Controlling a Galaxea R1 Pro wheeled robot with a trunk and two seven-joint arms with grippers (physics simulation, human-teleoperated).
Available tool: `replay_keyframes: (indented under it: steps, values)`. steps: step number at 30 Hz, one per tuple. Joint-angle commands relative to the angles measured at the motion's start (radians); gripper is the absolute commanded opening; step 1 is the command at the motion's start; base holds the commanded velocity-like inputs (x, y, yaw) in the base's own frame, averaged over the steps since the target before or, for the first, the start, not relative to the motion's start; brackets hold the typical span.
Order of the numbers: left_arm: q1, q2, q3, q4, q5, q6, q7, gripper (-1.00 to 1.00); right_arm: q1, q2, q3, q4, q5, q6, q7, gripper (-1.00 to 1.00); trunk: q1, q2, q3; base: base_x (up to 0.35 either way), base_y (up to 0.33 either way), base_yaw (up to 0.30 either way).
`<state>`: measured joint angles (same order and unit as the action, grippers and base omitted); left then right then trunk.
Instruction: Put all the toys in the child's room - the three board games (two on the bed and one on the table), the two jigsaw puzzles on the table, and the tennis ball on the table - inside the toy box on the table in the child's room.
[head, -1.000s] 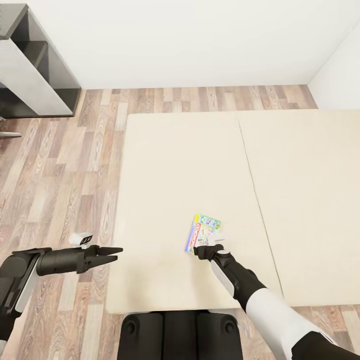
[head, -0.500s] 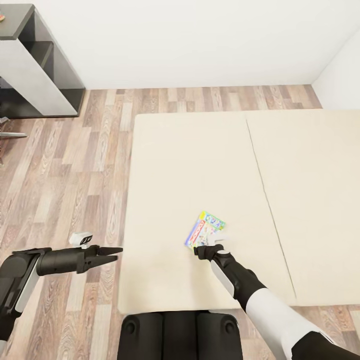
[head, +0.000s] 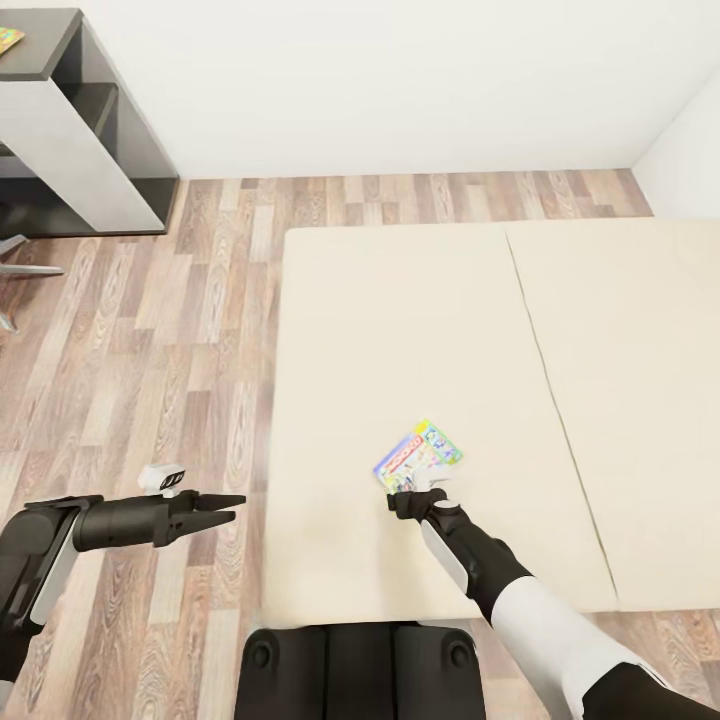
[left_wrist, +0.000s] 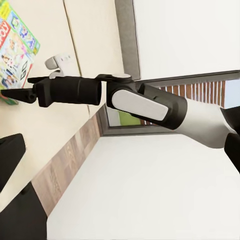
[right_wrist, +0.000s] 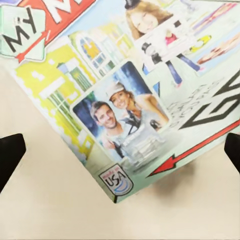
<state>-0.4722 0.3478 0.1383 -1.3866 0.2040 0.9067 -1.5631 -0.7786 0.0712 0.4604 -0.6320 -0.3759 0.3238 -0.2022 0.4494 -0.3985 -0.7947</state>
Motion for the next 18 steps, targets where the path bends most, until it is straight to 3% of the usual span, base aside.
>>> replay_keyframes:
  steps: [1,10,18]
  values:
    - [0.0,0.0,0.0,0.0,0.0,0.011,-0.003,1.0,-0.001,-0.001,0.006,-0.002,-0.012,0.003,-0.009,1.0,0.001,-0.002,-0.001,0.0,0.146,0.0]
    - [0.0,0.0,0.0,0.0,0.0,0.011,-0.003,1.0,-0.001,-0.001,0.006,-0.002,-0.012,0.003,-0.009,1.0,0.001,-0.002,-0.001,0.0,0.128,0.0]
    - [0.0,0.0,0.0,0.0,0.0,0.011,-0.003,1.0,-0.001,-0.001,0.006,-0.002,-0.012,0.003,-0.009,1.0,0.001,-0.002,-0.001,0.0,0.027,0.0]
